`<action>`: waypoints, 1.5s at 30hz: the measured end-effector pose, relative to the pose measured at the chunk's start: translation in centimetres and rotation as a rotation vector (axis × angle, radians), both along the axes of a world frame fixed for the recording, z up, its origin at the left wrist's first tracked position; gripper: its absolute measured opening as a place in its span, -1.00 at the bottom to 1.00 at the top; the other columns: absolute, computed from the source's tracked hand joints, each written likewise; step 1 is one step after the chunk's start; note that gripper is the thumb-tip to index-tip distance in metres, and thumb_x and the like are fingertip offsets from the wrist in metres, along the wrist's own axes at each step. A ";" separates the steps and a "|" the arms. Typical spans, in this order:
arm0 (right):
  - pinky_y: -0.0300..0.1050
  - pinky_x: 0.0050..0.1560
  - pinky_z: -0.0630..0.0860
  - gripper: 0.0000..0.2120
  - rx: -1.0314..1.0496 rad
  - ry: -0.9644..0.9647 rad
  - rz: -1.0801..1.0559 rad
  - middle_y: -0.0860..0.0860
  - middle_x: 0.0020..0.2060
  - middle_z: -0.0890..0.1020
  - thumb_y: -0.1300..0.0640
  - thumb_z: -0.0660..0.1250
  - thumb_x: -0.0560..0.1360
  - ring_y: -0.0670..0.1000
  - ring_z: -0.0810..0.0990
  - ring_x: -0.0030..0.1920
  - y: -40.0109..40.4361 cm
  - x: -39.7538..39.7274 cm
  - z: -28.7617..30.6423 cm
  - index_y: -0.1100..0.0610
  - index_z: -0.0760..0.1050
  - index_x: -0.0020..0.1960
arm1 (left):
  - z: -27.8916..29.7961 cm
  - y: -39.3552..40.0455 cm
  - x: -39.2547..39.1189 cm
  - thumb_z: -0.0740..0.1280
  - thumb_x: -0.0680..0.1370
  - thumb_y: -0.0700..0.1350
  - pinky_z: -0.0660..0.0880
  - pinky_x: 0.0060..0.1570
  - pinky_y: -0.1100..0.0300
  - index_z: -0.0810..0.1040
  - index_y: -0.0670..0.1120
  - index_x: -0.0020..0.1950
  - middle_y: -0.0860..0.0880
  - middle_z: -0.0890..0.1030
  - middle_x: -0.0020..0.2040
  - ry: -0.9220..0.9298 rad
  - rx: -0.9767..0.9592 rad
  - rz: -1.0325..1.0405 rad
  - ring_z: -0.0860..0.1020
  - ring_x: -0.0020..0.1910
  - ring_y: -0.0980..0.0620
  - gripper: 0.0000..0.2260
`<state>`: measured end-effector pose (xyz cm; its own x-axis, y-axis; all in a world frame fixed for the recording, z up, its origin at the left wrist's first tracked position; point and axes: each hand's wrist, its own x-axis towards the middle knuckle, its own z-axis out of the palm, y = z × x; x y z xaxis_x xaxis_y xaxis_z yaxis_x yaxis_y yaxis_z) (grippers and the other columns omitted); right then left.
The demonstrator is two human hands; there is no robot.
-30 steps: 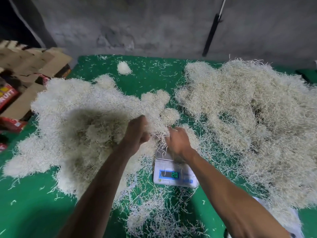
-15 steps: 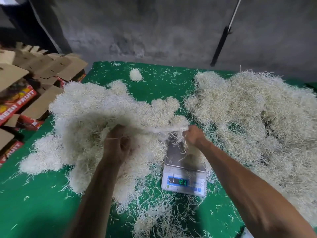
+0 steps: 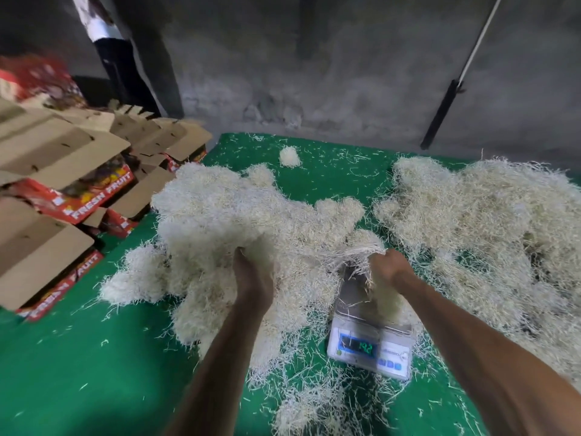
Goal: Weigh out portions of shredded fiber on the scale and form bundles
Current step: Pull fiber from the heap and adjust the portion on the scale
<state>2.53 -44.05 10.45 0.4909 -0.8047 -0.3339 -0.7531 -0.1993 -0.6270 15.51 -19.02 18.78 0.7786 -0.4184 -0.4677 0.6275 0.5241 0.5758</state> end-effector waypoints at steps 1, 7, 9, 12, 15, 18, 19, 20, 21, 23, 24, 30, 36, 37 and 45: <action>-0.02 -0.06 0.56 -0.74 -0.016 -0.021 0.005 0.14 0.01 0.49 0.03 0.25 0.62 0.08 0.51 -0.10 0.3 0.0 0.4 0.20 0.39 0.17 | -0.7 -0.6 -0.5 0.14 0.74 -0.15 0.60 0.06 0.24 0.33 -0.25 0.48 0.00 0.53 0.02 -0.008 0.033 -0.067 0.59 0.12 0.08 -0.66; -0.09 -0.18 0.62 -0.61 -0.078 -0.095 0.008 0.15 -0.03 0.59 0.15 0.28 0.62 0.00 0.59 -0.20 1.3 0.1 1.9 0.30 0.43 0.39 | -3.2 -5.0 -2.8 0.21 0.53 0.44 0.63 -0.11 0.02 0.62 -0.13 0.15 -0.18 0.60 -0.04 -0.614 0.630 -0.573 0.62 -0.26 -0.10 -0.35; -0.24 -0.36 0.51 -0.53 -0.136 -0.105 0.040 0.05 -0.12 0.62 0.17 0.28 0.63 -0.07 0.54 -0.32 1.2 -0.3 2.0 0.28 0.36 0.50 | -3.3 -6.3 -3.6 0.22 0.33 0.63 0.52 0.06 0.04 0.55 0.03 0.29 0.05 0.58 0.07 -0.914 0.952 -0.794 0.60 -0.14 -0.01 -0.18; -0.30 -0.21 0.59 -0.55 -0.209 -0.121 0.097 0.04 -0.02 0.65 0.20 0.29 0.62 0.02 0.67 -0.16 0.8 -1.3 2.3 0.27 0.40 0.49 | -3.6 -8.3 -4.1 0.35 0.46 0.42 0.50 -0.23 0.26 0.43 -0.02 0.45 0.03 0.65 0.05 -1.030 1.058 -0.916 0.61 -0.13 0.12 -0.28; -0.18 -0.13 0.61 -0.66 -0.290 -0.050 0.167 0.02 -0.17 0.59 0.15 0.31 0.64 0.02 0.62 -0.18 0.2 -2.0 2.1 0.26 0.49 0.37 | -4.0 -9.3 -3.8 0.37 0.53 0.28 0.40 -0.42 0.29 0.49 -0.07 0.35 0.07 0.57 -0.17 -0.780 0.908 -0.667 0.52 -0.30 0.17 -0.45; -0.25 -0.20 0.52 -0.65 -0.161 -0.113 0.190 0.03 -0.13 0.55 0.18 0.27 0.67 -0.01 0.58 -0.17 0.5 -1.4 1.1 0.27 0.43 0.42 | -3.8 -9.1 -5.5 0.47 0.42 0.20 0.45 -0.15 0.11 0.50 -0.02 -0.04 -0.01 0.42 -0.21 -0.535 0.676 -0.475 0.39 -0.26 0.05 -0.65; -0.20 -0.25 0.55 -0.72 -0.100 -0.123 0.176 0.06 -0.13 0.55 0.21 0.26 0.67 0.01 0.57 -0.19 0.7 -0.9 0.8 0.27 0.46 0.35 | -3.7 -9.2 -6.0 0.49 0.36 0.17 0.45 -0.10 0.07 0.50 -0.06 -0.02 -0.03 0.39 -0.21 -0.415 0.607 -0.460 0.37 -0.23 0.02 -0.61; -0.11 -0.31 0.56 -0.81 -0.046 -0.121 0.144 0.09 -0.14 0.54 0.25 0.25 0.66 0.04 0.56 -0.21 0.8 -0.3 0.6 0.28 0.49 0.24 | -3.5 -9.1 -6.3 0.48 0.32 0.14 0.43 -0.12 0.07 0.51 -0.08 0.01 -0.07 0.37 -0.21 -0.292 0.529 -0.438 0.36 -0.22 0.00 -0.59; -0.09 -0.36 0.51 -0.89 -0.021 -0.099 0.112 0.11 -0.15 0.53 0.27 0.23 0.66 0.05 0.53 -0.23 0.8 0.4 0.4 0.29 0.48 0.13 | -3.4 -9.0 -6.3 0.46 0.32 0.11 0.40 -0.15 0.08 0.51 -0.08 -0.01 -0.10 0.37 -0.23 -0.216 0.477 -0.431 0.37 -0.24 -0.01 -0.63; -0.17 -0.38 0.40 -0.93 0.001 -0.068 0.057 0.12 -0.14 0.50 0.30 0.19 0.65 0.02 0.49 -0.25 0.4 1.1 0.2 0.27 0.43 0.09 | -3.1 -7.8 -5.6 0.38 0.50 0.04 0.45 -0.22 0.13 0.51 -0.06 -0.10 -0.05 0.47 -0.29 -0.145 0.369 -0.358 0.45 -0.33 0.01 -0.82; -0.20 -0.38 0.37 -0.90 0.012 -0.047 0.035 0.11 -0.15 0.49 0.31 0.16 0.66 0.00 0.47 -0.26 0.0 1.1 0.3 0.27 0.43 0.12 | -2.9 -6.8 -4.9 0.33 0.59 -0.02 0.50 -0.21 0.20 0.52 -0.03 -0.08 0.00 0.55 -0.24 -0.141 0.324 -0.295 0.52 -0.30 0.07 -0.89; -0.14 -0.29 0.51 -0.66 0.005 0.025 0.082 0.10 -0.06 0.55 0.25 0.25 0.64 0.02 0.51 -0.18 -0.9 -0.1 0.1 0.35 0.38 0.37 | -1.7 -2.4 0.8 0.44 0.42 0.03 0.56 -0.19 0.24 0.63 -0.04 -0.20 0.04 0.59 -0.23 -0.146 -0.003 -0.003 0.58 -0.30 0.07 -0.84; -0.12 -0.22 0.54 -0.54 0.296 -0.098 0.181 0.14 -0.03 0.57 0.41 0.28 0.55 -0.01 0.53 -0.22 -1.7 1.5 4.6 0.32 0.39 0.45 | -1.7 -5.0 0.8 0.02 0.62 -0.02 0.46 0.12 0.02 0.52 -0.18 0.10 -0.15 0.59 -0.01 -0.365 0.335 -0.123 0.58 -0.01 -0.10 -0.65; -0.08 -0.08 0.63 -0.58 0.224 -0.066 0.229 0.14 0.02 0.59 0.41 0.31 0.54 0.03 0.59 -0.11 -2.1 1.4 5.5 0.30 0.46 0.39 | -1.4 -5.5 0.6 0.06 0.65 -0.06 0.54 0.13 0.05 0.47 -0.24 0.31 -0.21 0.56 0.19 -0.421 0.421 -0.177 0.57 0.14 -0.17 -0.63; -0.03 0.17 0.58 -0.82 -0.299 0.250 0.335 0.03 -0.05 0.67 0.21 0.41 0.53 0.02 0.66 0.00 -1.6 -3.0 7.4 0.15 0.59 0.13 | -2.1 -9.3 -4.4 0.45 0.55 -0.23 0.66 -0.11 0.04 0.50 -0.34 0.32 -0.14 0.57 -0.06 -0.624 0.604 -0.431 0.55 -0.23 0.04 -0.62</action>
<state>-0.49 -45.64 17.83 0.6729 -0.6950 -0.2532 -0.7367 -0.5987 -0.3144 11.07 -28.30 16.63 0.7955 -0.5508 -0.2525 0.1870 -0.1731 0.9670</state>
